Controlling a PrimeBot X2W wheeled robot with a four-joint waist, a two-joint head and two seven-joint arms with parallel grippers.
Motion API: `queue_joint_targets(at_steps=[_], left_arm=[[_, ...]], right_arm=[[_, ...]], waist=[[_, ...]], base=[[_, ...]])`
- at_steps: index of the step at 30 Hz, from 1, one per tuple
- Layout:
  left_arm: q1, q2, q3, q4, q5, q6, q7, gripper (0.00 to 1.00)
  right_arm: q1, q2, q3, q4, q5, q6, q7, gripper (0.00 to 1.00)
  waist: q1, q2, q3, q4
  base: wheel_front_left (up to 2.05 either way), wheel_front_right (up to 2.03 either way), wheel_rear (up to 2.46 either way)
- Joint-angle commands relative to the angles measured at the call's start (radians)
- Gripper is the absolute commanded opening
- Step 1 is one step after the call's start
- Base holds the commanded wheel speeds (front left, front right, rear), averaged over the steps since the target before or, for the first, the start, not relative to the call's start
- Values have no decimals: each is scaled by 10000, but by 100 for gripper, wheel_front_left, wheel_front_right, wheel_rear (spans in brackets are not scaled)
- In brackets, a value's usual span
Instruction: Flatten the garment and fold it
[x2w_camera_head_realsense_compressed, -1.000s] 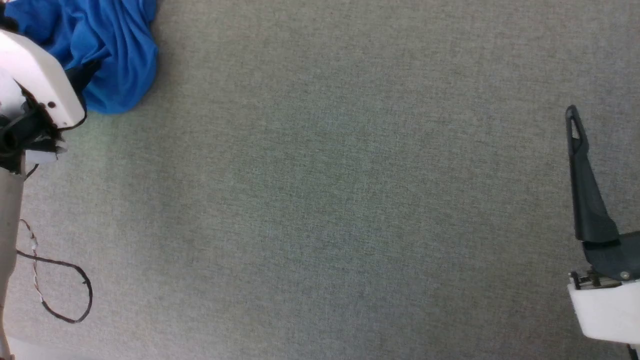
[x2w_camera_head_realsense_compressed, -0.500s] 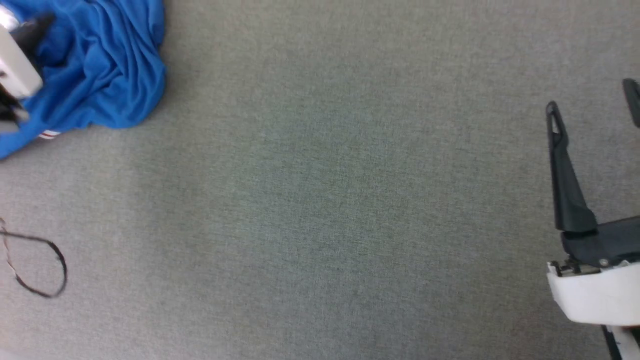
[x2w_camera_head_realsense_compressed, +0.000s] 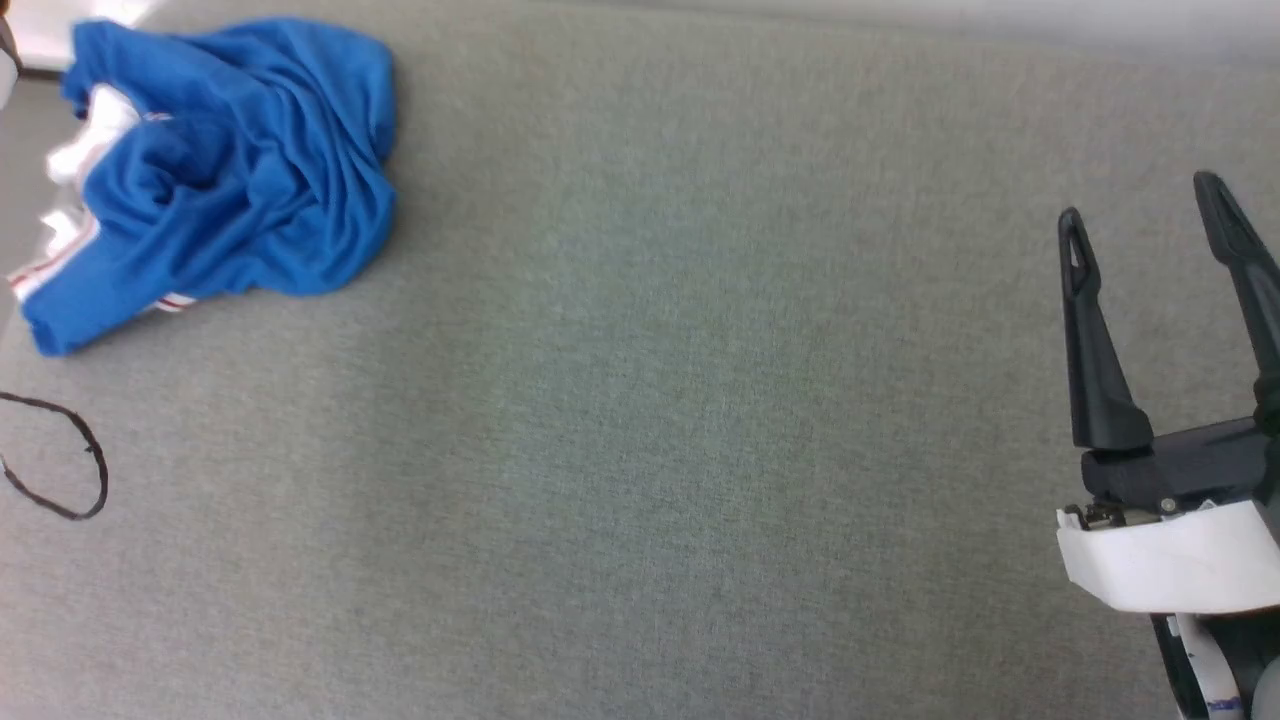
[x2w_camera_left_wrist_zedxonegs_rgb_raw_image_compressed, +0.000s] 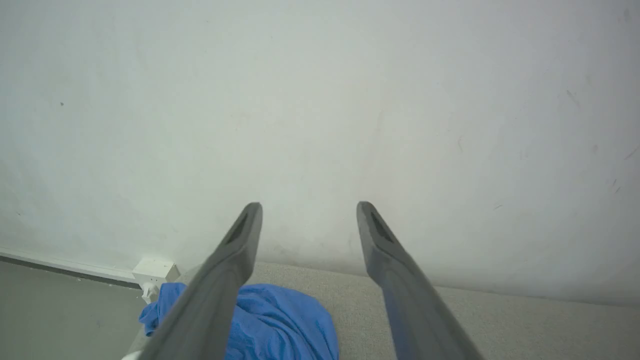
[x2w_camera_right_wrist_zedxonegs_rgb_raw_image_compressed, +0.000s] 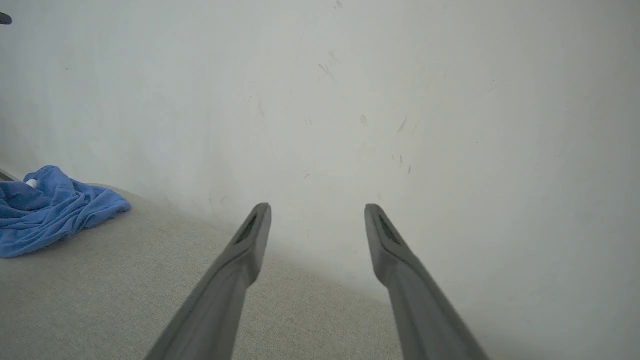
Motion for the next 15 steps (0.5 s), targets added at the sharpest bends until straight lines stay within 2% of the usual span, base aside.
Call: queue_joint_targets(at_steps=[1,8,11,15], left_arm=[[193,-83,44,-142,142,86,-314,100],[1785,-354,218,-2006,374,419,-1782,100],[3003,-458,221,-3389,459,775,-2109,100],[4676,-598,147,-5400,770,1489,-2433,100]], right_arm=[[152,40,-71,95,94,-9,-118,100],[751,93,-615,171,535,-9,-341,100],[1046,95,-871,132,792,-9,-375,100],[1358,97,-1169,13,926,-9,-380,100]], waist=[[1,0,-726,85],[1,0,-1430,167],[1,0,-1644,151],[1,0,-1748,145]], base=[[0,0,0],[0,0,0],[0,0,0],[0,0,0]])
